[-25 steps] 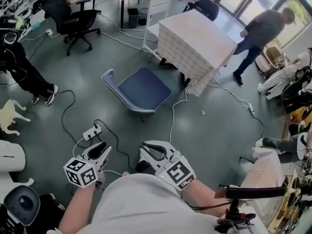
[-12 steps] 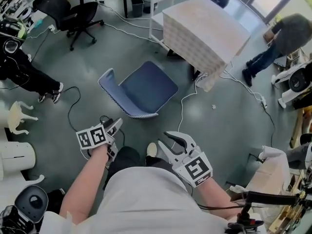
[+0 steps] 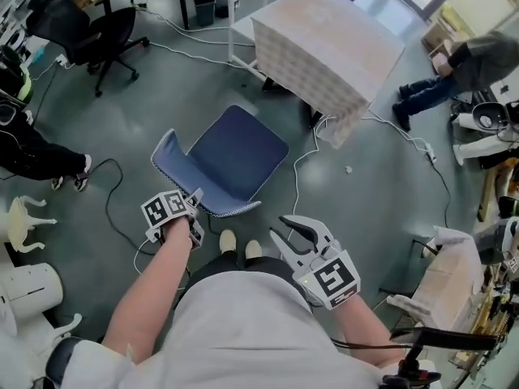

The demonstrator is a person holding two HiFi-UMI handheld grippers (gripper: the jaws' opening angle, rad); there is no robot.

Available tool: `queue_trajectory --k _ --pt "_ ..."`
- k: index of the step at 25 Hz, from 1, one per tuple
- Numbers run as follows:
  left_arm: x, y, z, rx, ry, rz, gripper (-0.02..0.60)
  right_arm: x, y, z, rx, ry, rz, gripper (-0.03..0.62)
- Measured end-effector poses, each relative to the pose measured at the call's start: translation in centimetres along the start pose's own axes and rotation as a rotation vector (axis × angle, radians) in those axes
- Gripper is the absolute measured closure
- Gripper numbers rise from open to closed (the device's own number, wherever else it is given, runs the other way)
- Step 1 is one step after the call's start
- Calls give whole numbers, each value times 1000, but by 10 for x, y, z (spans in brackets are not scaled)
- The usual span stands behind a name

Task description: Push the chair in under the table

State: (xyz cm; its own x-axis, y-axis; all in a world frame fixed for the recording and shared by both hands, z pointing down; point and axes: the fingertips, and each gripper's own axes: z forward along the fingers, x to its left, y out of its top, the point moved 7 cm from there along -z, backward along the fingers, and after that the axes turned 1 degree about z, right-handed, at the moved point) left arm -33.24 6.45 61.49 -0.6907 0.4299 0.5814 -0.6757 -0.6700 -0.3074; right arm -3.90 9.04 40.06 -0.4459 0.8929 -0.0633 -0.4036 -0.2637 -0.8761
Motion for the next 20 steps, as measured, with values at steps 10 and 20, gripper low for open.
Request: queue_trajectory --k 10,20 --pt "9 0 36 64 5 -103 307 -11 2 30 34 -13 51 493" --pt "3 1 37 40 134 -166 485 -89 5 35 7 81 37 494"
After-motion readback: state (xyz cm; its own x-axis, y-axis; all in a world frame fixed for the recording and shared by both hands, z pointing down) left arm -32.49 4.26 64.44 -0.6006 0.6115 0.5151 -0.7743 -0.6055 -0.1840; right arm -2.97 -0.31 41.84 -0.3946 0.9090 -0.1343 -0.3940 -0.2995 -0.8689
